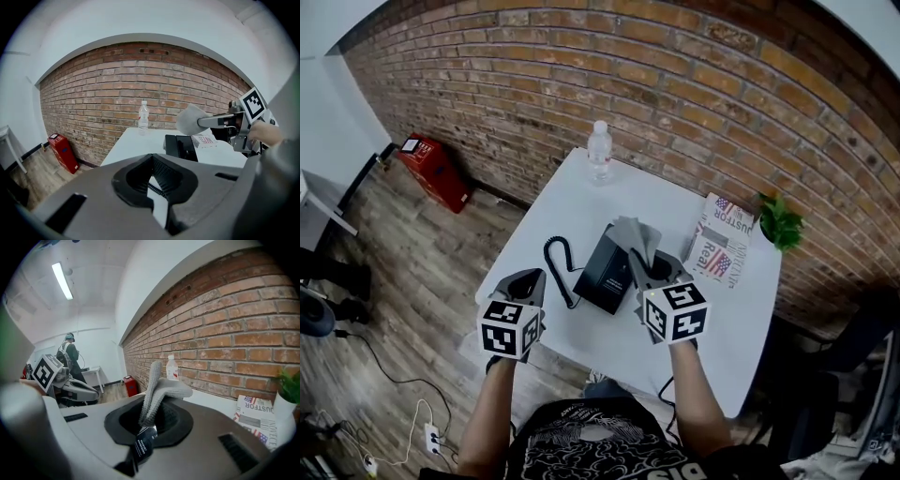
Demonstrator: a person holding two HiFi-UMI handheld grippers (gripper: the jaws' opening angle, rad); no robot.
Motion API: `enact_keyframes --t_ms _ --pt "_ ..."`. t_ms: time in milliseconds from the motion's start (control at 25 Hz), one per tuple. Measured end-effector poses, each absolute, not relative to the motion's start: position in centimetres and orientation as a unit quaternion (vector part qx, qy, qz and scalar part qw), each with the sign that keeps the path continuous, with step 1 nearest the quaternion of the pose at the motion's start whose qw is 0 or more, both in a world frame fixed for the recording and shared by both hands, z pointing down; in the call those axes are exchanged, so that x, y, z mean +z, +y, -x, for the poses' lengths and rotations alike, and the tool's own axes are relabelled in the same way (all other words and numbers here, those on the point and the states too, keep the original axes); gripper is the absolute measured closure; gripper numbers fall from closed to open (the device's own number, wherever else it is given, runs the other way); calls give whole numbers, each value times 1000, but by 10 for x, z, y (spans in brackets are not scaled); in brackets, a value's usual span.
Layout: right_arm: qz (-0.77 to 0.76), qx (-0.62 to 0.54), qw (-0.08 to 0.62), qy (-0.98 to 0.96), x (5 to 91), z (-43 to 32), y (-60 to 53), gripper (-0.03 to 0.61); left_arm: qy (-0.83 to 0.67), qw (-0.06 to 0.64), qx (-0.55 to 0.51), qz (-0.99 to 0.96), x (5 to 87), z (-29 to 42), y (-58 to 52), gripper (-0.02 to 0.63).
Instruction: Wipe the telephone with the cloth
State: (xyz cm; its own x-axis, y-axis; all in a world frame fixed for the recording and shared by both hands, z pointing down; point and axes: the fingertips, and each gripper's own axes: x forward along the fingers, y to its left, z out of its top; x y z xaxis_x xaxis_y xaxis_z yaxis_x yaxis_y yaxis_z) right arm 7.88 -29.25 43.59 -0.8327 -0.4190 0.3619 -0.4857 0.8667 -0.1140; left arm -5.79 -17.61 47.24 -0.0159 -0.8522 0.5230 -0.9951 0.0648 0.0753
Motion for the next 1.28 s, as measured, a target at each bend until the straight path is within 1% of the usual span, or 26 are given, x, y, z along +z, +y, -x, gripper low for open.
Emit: enact_keyframes --t_ms 280,480,800,1280 --pt "-253 121 169 -945 455 -67 -312 566 -688 231 166 -667 484 65 -189 607" --pt "-293 94 175 -935 456 -56 -327 566 -670 234 161 -686 492 76 -196 607" --pt "-354 64 215 -908 478 -34 -340 566 -618 230 165 -734 496 102 -207 607" --pt "-403 97 261 -872 517 -16 -328 566 -551 223 165 -787 501 129 -219 607"
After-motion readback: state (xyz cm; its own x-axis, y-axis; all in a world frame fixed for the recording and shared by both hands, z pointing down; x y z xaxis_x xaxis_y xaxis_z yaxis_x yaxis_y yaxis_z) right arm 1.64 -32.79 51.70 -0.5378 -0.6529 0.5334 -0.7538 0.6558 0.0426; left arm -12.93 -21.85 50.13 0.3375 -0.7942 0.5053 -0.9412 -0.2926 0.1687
